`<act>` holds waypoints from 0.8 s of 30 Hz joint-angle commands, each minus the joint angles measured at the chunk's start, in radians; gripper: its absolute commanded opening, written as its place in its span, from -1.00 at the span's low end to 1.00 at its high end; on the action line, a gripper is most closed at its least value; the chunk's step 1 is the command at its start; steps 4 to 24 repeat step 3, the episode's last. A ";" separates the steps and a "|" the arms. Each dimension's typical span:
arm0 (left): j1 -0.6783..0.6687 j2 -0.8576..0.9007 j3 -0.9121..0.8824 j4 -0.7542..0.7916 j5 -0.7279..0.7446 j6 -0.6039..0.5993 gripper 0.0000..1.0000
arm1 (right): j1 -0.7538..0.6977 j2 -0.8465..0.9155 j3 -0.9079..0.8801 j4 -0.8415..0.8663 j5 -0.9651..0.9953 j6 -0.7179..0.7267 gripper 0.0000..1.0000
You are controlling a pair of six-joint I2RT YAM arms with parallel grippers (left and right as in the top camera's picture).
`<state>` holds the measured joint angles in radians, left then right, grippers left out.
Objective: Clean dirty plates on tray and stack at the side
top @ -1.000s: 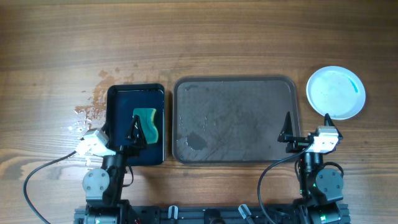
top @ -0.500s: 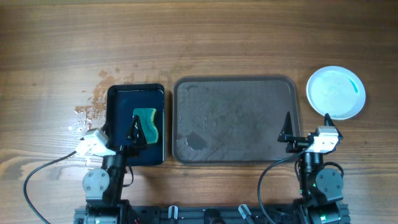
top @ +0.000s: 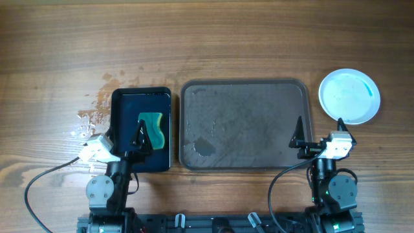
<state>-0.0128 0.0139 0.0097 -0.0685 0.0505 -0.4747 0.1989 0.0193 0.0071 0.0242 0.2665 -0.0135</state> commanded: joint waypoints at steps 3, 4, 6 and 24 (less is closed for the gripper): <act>0.003 -0.005 -0.004 -0.006 0.005 -0.001 1.00 | -0.008 -0.016 -0.002 0.005 0.001 -0.012 0.99; 0.003 -0.005 -0.004 -0.006 0.005 -0.001 1.00 | -0.008 -0.016 -0.002 0.005 0.001 -0.012 0.99; 0.003 -0.005 -0.004 -0.006 0.005 -0.001 1.00 | -0.008 -0.016 -0.002 0.005 0.001 -0.012 0.99; 0.003 -0.005 -0.004 -0.006 0.005 -0.001 1.00 | -0.008 -0.016 -0.002 0.005 0.001 -0.012 0.99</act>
